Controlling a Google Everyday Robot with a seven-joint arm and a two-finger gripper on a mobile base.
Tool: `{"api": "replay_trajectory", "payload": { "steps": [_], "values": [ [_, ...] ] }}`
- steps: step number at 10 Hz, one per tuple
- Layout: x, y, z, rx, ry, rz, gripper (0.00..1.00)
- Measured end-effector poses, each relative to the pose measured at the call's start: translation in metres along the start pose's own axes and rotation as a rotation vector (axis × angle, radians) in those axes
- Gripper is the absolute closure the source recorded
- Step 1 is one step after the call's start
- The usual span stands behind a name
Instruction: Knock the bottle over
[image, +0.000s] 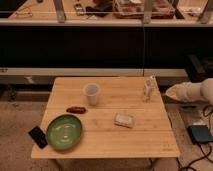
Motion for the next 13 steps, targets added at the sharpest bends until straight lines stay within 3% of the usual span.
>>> {"api": "replay_trajectory", "payload": {
  "steps": [2,3,4,5,6,7,8,13],
  "values": [
    [-0.002,0.0,0.0,-0.003,-0.002,0.0,0.93],
    [0.001,0.007,0.003,-0.025,0.001,-0.003,0.93],
    [0.005,0.02,0.009,-0.064,0.005,-0.003,0.93],
    [0.01,0.045,0.019,-0.143,0.02,-0.012,0.93],
    [0.013,0.062,0.024,-0.194,0.028,-0.022,0.93],
    [0.012,0.077,0.016,-0.246,0.033,-0.019,0.93],
    [0.012,0.082,0.015,-0.268,0.037,-0.019,0.93],
    [0.014,0.082,0.016,-0.268,0.039,-0.021,0.93]
  ]
}}
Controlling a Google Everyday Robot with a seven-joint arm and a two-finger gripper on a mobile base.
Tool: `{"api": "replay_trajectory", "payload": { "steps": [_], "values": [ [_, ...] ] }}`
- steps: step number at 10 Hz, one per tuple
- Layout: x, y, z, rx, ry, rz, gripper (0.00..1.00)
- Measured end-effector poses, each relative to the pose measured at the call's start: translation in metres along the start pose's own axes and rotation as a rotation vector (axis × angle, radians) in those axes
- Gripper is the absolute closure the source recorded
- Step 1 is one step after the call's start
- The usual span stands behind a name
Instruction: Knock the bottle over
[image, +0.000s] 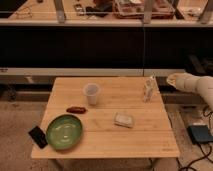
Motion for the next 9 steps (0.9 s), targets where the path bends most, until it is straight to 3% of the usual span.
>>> {"api": "replay_trajectory", "payload": {
  "steps": [4,7,9],
  "values": [
    [-0.003,-0.002,0.004,0.005,-0.011,-0.01,0.93],
    [-0.022,-0.02,0.04,0.044,-0.136,-0.161,0.93],
    [-0.023,-0.024,0.06,0.043,-0.219,-0.267,0.93]
  ]
}}
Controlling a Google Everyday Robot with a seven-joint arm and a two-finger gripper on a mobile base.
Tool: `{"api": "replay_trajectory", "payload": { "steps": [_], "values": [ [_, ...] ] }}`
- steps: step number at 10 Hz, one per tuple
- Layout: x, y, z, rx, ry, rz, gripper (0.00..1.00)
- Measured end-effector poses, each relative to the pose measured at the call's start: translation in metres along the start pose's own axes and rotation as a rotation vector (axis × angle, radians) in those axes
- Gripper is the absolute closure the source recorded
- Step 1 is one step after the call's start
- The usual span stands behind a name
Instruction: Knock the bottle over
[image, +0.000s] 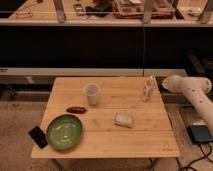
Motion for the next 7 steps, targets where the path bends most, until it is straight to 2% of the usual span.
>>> {"api": "replay_trajectory", "payload": {
  "steps": [1,3,5,7],
  "values": [
    [0.002,0.004,0.007,-0.018,-0.043,-0.041,0.93],
    [0.009,0.011,0.017,-0.054,-0.083,-0.095,0.93],
    [0.016,0.009,0.023,-0.064,-0.082,-0.114,0.93],
    [0.039,-0.006,0.025,-0.05,-0.027,-0.136,0.93]
  ]
}}
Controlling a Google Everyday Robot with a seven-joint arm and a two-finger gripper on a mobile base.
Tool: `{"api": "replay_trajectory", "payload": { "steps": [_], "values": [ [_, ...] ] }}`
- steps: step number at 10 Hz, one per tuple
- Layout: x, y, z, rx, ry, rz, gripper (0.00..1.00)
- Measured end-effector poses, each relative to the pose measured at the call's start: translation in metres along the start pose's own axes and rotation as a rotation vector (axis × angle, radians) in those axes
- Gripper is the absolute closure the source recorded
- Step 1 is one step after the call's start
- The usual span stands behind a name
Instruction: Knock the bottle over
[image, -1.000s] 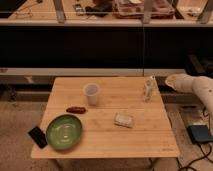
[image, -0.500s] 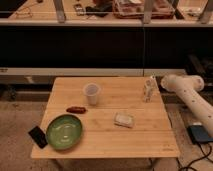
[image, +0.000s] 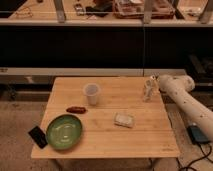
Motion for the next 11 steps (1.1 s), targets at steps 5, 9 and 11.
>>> {"api": "replay_trajectory", "payload": {
  "steps": [5,9,11],
  "values": [
    [0.123,-0.062,-0.032,0.046,0.252,-0.198,0.93],
    [0.127,-0.069,-0.033,0.054,0.258,-0.209,0.88],
    [0.128,-0.069,-0.033,0.054,0.259,-0.21,0.7]
  ]
}}
